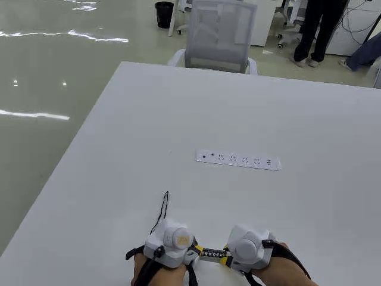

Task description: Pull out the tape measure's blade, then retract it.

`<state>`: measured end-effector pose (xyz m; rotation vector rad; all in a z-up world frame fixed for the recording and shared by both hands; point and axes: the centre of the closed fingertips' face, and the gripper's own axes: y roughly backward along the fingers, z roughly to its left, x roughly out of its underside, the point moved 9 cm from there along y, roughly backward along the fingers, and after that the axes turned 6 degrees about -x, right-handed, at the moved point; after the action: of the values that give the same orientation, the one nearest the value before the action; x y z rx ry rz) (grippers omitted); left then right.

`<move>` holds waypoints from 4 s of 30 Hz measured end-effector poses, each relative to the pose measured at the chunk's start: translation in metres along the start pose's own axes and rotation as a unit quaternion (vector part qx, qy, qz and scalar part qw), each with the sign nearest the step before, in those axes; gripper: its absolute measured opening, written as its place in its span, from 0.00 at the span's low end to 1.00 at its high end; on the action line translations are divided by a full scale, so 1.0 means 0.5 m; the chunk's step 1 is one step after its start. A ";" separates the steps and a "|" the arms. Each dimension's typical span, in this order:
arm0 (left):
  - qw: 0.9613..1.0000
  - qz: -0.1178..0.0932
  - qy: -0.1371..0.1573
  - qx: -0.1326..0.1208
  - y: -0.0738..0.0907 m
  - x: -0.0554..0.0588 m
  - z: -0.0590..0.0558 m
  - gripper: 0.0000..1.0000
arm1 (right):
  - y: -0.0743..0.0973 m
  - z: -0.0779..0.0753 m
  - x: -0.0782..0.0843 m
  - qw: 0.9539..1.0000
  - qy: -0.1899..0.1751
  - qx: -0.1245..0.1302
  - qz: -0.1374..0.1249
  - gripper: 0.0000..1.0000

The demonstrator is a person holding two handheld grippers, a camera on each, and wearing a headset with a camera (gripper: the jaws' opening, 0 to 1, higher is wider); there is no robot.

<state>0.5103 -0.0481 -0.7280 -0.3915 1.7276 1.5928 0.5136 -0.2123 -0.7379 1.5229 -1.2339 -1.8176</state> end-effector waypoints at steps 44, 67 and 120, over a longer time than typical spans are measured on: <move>1.000 0.001 -0.002 0.003 -0.003 -0.001 0.001 0.62 | -0.028 0.010 -0.043 1.000 0.002 -0.011 -0.010 0.13; 1.000 0.001 0.000 0.003 -0.003 -0.001 0.001 0.62 | -0.040 0.011 -0.054 0.999 -0.008 -0.018 -0.025 0.13; 1.000 -0.004 0.019 0.014 -0.008 -0.010 0.008 0.61 | -0.062 0.016 -0.079 0.997 -0.034 -0.024 -0.063 0.13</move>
<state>0.5175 -0.0461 -0.7273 -0.4169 1.7735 1.5621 0.5232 -0.1628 -0.7435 1.5544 -1.1398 -1.9805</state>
